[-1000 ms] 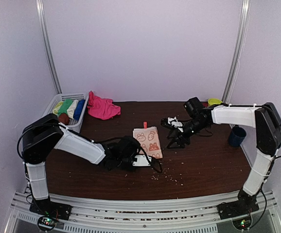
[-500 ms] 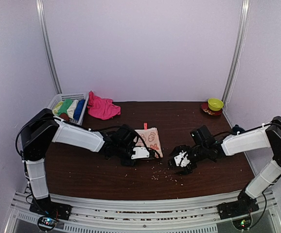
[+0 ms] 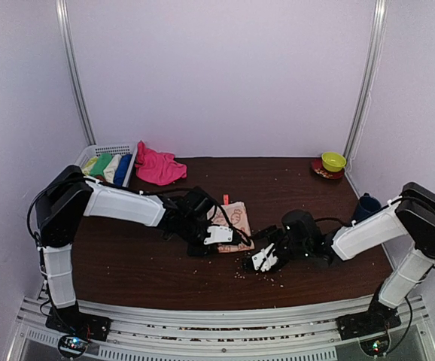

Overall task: Roll the towels
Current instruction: Roll the towel at the center of the board.

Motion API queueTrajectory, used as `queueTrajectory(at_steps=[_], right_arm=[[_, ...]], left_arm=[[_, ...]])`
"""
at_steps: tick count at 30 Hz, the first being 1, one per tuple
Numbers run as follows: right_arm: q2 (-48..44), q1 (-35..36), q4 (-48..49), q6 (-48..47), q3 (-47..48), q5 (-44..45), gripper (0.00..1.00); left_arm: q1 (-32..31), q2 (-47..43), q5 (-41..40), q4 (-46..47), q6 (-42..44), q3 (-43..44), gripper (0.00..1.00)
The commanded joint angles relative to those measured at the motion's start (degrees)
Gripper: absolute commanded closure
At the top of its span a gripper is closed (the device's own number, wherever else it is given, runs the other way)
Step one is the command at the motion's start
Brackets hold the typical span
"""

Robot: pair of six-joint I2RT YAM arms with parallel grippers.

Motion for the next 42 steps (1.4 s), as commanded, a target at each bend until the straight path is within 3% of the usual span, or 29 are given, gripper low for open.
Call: queueTrajectory(at_steps=[1,9,14,20,23,27,32,38,42], right_arm=[[3.5,1.8,2.9,0.7,1.2,6.8,0.24],[8.7,3.9,3.2,5.1,5.1,13.9,0.38],[9.5,4.4,-0.3,6.0,6.7,13.3,0.68],[9.8,4.4,-5.5,8.5,9.6,13.0,0.91],[9.2,4.1,-9.4,10.0,11.2,11.0,1.0],[9.0,3.5,-16.3,12.2,14.0,7.2,1.0],[10.5,1.8,-24.0,15.8,18.9,2.6,1.0],[11.2,-1.4,-30.7,18.3,22.9,-3.3,1.0],[13.3,-2.8,-37.1,20.0,26.9,-6.9,1.0]], left_arm=[[0.6,1.2,3.2,-3.4,-0.6,1.2,1.0],[0.7,1.3,4.7,-4.8,0.0,1.5,1.0],[1.0,1.3,5.0,-5.2,0.1,1.6,1.0],[1.1,0.1,4.9,-4.5,0.0,0.7,1.0],[1.1,-1.8,3.9,-2.8,-0.5,-0.9,0.9],[1.1,-5.5,2.4,-0.2,-1.6,-3.9,0.66],[1.1,-10.9,-2.2,5.4,-3.5,-8.5,0.51],[1.1,-20.6,-9.0,18.8,-5.4,-18.5,0.33],[1.1,-23.8,-11.7,24.9,-5.1,-23.0,0.28]])
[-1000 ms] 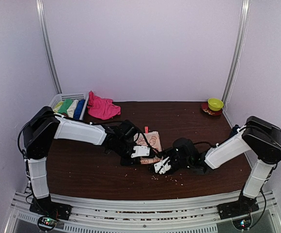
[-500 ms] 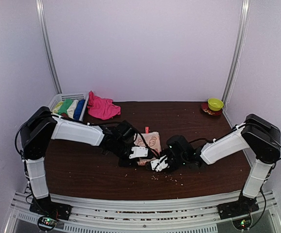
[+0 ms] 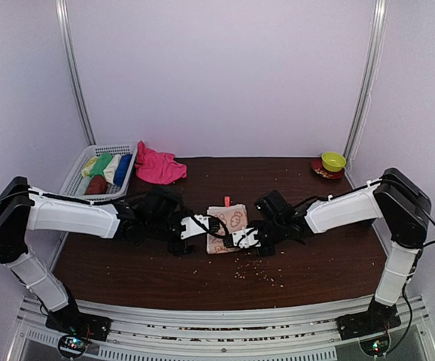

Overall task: Roll the towels
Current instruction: Roll the towel at the center of the board.

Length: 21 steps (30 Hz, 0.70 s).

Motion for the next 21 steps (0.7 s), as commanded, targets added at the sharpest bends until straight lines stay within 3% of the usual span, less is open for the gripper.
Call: queueTrajectory(at_steps=[1,14,21], right_arm=[[2.9,-1.6,-10.1,3.9,4.9,-6.1,1.0],[16.5,-8.2,-35.3,10.7,25.3,-18.2,1.0],[24.3,-11.7,-48.1,14.0,34.8,-26.6,1.0]], left_arm=[[0.2,-2.9,-5.0,12.3,-0.3,-4.2,0.28],[-4.5,-4.4,-11.5,27.2,7.6,-14.8,0.39],[-8.1,1.1,-18.1,33.0,12.7,-14.8,0.45]])
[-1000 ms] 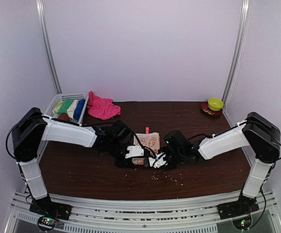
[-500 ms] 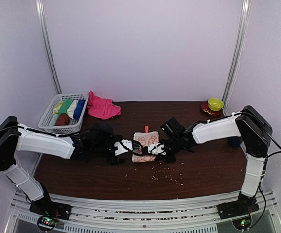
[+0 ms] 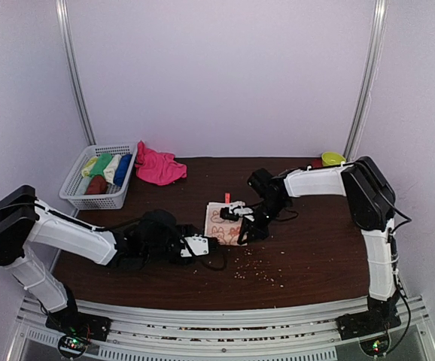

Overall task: Roll the towels
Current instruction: Roll the towel at the center of the board.

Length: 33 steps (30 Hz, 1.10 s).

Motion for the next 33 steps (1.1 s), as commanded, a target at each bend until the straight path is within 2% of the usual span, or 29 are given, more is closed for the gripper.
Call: queueTrajectory(at_steps=[1,5,14,27,33], right_arm=[[6.2,-2.2,-14.1,2.7,4.2,-4.4,1.0],[9.7,-3.7,-18.0,4.5,7.9,-6.6,1.0],[14.2,-4.3,-24.1,4.4,13.1,-8.5,1.0],[16.0,-4.3,-30.8,0.8,16.3,-10.7,1.0],[17.6,-4.2,-34.1,-2.0,17.9,-11.9,1.0]], left_arm=[[-2.0,4.8,-5.9,7.9,5.0,0.7,0.46],[-2.9,9.2,-6.9,9.6,7.9,1.8,0.5],[-2.9,14.2,-8.0,18.0,11.3,2.1,0.49],[-2.2,22.6,-9.4,16.8,13.2,7.2,0.55],[-2.2,25.1,-11.3,20.1,13.8,6.9,0.61]])
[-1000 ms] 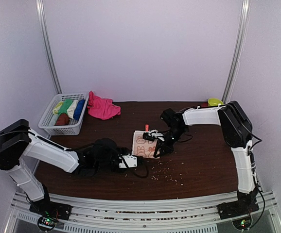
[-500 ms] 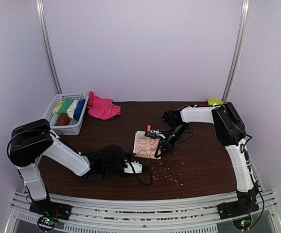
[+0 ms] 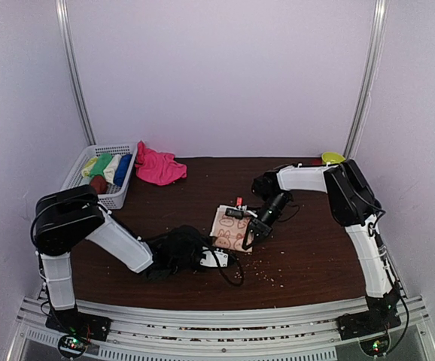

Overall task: Roll the towels
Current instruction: Roll the towel at the center of the board.

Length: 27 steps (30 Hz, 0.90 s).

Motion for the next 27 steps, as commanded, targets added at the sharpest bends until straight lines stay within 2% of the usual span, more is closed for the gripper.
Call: queueTrajectory(at_steps=[1,9,12,14,16,22,27], right_arm=[[3.6,0.1,-4.9,-3.0,0.2,3.3,1.0],[4.1,0.1,-5.7,-3.2,0.6,3.3,1.0],[4.1,0.1,-5.7,-3.3,0.7,3.3,1.0],[4.2,0.1,-5.7,-3.3,0.8,3.4,1.0],[4.1,0.0,-5.7,-3.2,1.0,3.6,1.0],[-0.2,-0.9,-4.7,-3.1,0.9,6.0,0.84],[-8.2,-1.6,0.2,-2.2,-2.9,11.1,0.66]], left_arm=[[0.4,2.9,-2.4,3.6,1.3,0.3,0.62],[0.4,7.4,-4.3,9.3,3.9,0.9,0.7],[0.4,8.4,-3.8,9.0,4.1,1.4,0.82],[0.4,8.4,-3.3,8.1,3.9,1.7,0.99],[0.3,8.0,-2.6,7.1,3.6,1.7,1.0],[-0.6,4.9,-1.2,-2.8,-0.7,3.0,1.0],[-1.7,1.4,1.0,-17.4,-8.2,6.3,1.0]])
